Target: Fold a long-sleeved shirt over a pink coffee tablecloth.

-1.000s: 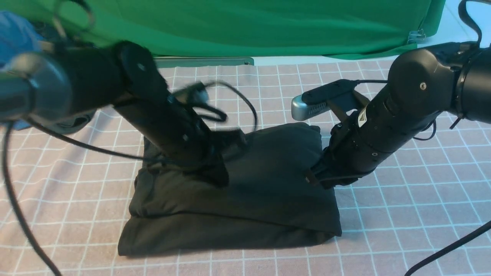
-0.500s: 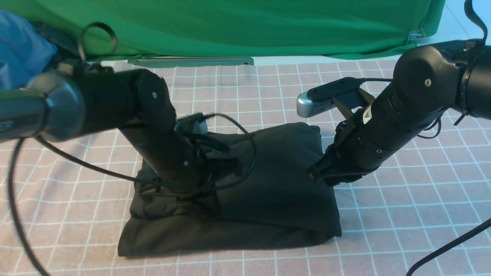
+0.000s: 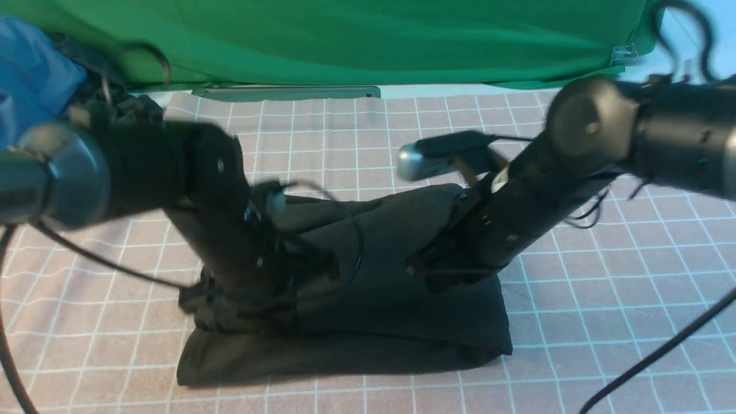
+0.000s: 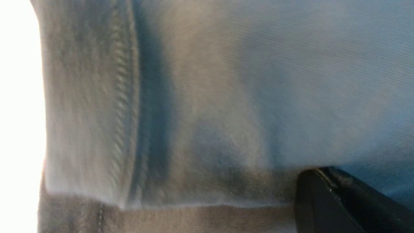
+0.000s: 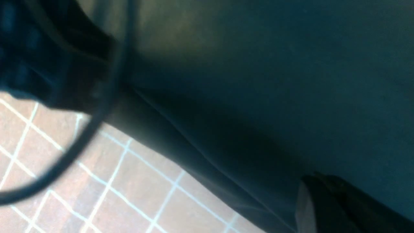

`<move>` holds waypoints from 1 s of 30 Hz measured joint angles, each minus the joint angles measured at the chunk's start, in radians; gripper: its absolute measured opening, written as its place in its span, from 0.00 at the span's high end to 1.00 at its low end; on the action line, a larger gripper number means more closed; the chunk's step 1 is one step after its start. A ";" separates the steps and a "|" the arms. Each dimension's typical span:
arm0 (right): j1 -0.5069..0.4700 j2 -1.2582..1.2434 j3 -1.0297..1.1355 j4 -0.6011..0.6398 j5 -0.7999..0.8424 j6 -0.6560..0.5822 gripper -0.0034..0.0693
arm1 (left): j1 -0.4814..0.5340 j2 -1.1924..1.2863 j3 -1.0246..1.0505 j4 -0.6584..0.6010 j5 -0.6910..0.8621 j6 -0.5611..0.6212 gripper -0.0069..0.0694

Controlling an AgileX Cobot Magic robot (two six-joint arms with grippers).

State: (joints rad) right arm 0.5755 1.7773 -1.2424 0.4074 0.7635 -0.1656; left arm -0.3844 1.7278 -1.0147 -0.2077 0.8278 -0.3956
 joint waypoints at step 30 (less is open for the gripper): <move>0.039 0.201 -0.106 -0.010 0.105 0.003 0.90 | 0.109 -0.140 0.153 0.071 -0.035 -0.047 0.89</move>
State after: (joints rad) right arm 0.6143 1.9779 -1.3481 0.3977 0.8685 -0.1622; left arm -0.2751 1.5877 -0.8612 -0.1367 0.7927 -0.4422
